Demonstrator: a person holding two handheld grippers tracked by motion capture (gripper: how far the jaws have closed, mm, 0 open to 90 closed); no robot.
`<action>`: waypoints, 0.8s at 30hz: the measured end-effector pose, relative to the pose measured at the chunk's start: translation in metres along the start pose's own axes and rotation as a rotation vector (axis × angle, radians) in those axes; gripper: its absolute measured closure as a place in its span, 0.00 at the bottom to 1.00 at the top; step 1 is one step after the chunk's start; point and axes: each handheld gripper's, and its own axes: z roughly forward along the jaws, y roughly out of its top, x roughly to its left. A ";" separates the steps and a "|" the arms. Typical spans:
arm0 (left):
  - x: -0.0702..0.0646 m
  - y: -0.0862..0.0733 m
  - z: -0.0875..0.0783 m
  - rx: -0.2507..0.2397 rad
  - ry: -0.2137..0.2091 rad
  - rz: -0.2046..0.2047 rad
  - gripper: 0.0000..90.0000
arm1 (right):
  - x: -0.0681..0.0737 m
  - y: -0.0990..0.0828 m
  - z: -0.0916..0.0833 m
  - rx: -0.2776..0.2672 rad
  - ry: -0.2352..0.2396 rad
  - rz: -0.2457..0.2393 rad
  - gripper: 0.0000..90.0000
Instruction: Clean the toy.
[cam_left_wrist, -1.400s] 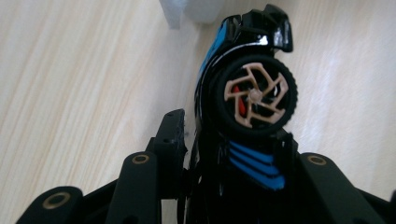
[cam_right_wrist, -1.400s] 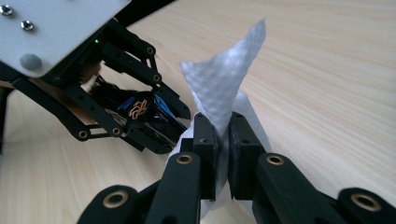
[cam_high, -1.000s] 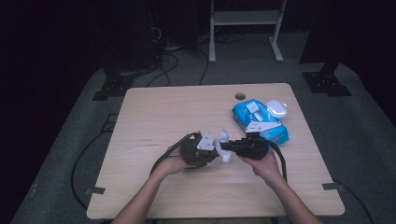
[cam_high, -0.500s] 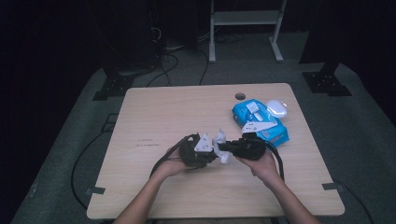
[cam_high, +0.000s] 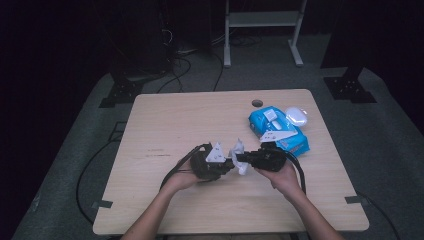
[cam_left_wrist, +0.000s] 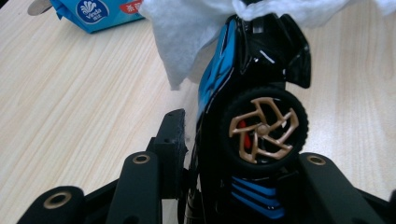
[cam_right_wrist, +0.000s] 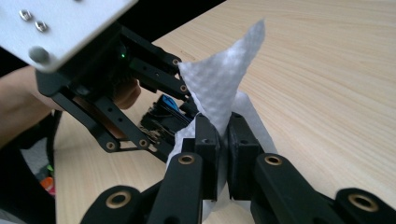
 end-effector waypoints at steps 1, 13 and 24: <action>0.000 0.001 0.001 0.003 0.000 0.004 0.65 | 0.000 0.001 0.000 -0.006 0.004 -0.001 0.93; 0.001 0.001 -0.006 -0.074 -0.019 -0.033 0.70 | 0.012 0.008 -0.001 -0.042 0.040 -0.001 0.93; 0.002 -0.002 0.001 -0.023 -0.013 -0.026 0.72 | -0.015 -0.008 0.001 -0.042 0.033 0.109 0.93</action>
